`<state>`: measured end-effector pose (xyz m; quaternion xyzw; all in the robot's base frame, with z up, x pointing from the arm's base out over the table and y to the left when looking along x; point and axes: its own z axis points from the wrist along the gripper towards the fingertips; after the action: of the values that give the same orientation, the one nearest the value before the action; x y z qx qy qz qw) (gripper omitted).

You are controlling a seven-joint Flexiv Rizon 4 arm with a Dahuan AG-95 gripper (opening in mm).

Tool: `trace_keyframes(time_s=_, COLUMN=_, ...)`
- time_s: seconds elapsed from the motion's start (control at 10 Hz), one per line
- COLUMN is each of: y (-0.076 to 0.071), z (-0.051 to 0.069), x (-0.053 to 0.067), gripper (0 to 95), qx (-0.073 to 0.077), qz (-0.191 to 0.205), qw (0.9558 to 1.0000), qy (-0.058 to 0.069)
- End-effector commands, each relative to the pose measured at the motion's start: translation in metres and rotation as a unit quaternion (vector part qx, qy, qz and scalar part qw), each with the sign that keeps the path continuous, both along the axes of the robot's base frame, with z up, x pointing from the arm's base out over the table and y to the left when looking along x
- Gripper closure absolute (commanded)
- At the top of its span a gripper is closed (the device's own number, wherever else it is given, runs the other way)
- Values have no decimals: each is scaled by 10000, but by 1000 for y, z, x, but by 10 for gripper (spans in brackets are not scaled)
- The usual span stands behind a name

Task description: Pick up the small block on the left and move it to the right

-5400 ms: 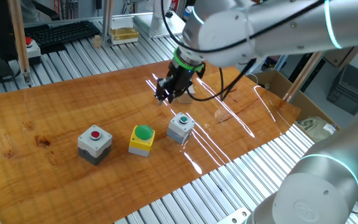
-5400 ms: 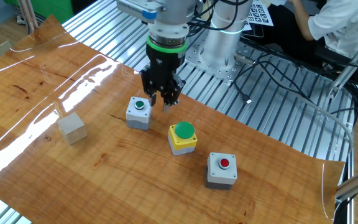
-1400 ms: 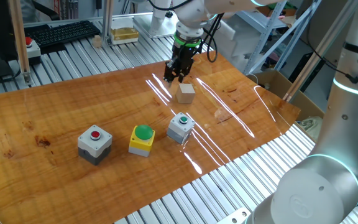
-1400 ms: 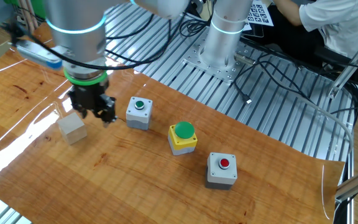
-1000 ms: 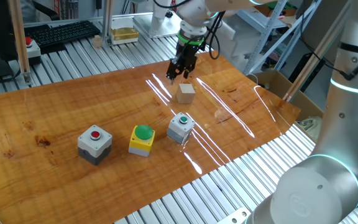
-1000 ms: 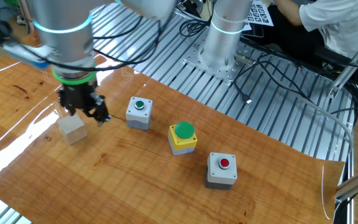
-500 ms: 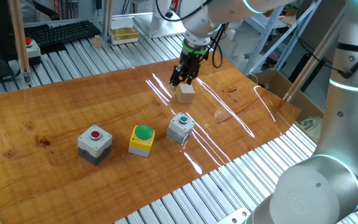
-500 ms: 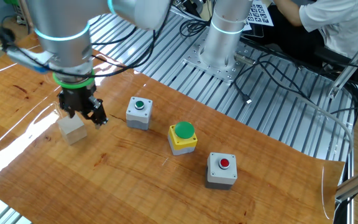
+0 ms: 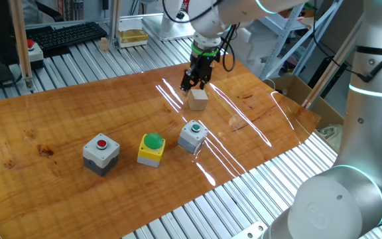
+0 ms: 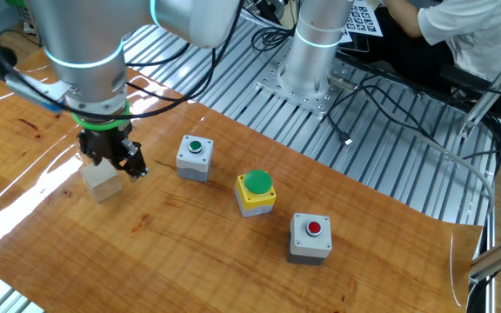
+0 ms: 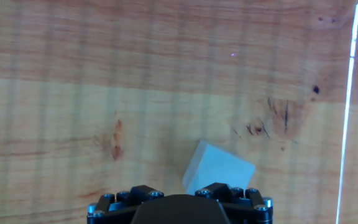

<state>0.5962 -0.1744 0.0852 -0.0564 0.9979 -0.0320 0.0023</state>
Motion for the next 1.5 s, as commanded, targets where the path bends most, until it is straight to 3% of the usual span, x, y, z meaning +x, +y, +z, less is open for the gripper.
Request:
trace_keyframes(time_s=0.1, y=0, z=-2, x=5, gripper=950, qx=135, qz=285, qw=9995, qy=88)
trace_keyframes(time_s=0.2, y=0, z=-2, x=5, gripper=950, qx=205, qz=251, qw=9994, qy=91)
trace_keyframes(time_s=0.3, y=0, z=-2, x=5, gripper=950, qx=220, qz=144, qw=9995, qy=179)
trace_keyframes(time_s=0.5, y=0, z=-2, x=5, gripper=950, qx=112, qz=-112, qw=9996, qy=248)
trace_keyframes(time_s=0.9, y=0, z=-2, x=5, gripper=950, qx=153, qz=-635, qw=9972, qy=364)
trace_keyframes(time_s=1.0, y=0, z=-2, x=5, gripper=760, qx=130, qz=-662, qw=9968, qy=434)
trace_keyframes(time_s=1.1, y=0, z=-2, x=5, gripper=190, qx=108, qz=-820, qw=9955, qy=459)
trace_keyframes(time_s=1.2, y=0, z=-2, x=5, gripper=0, qx=69, qz=-792, qw=9958, qy=450)
trace_keyframes(time_s=1.5, y=-3, z=3, x=3, gripper=0, qx=5, qz=-787, qw=9960, qy=430)
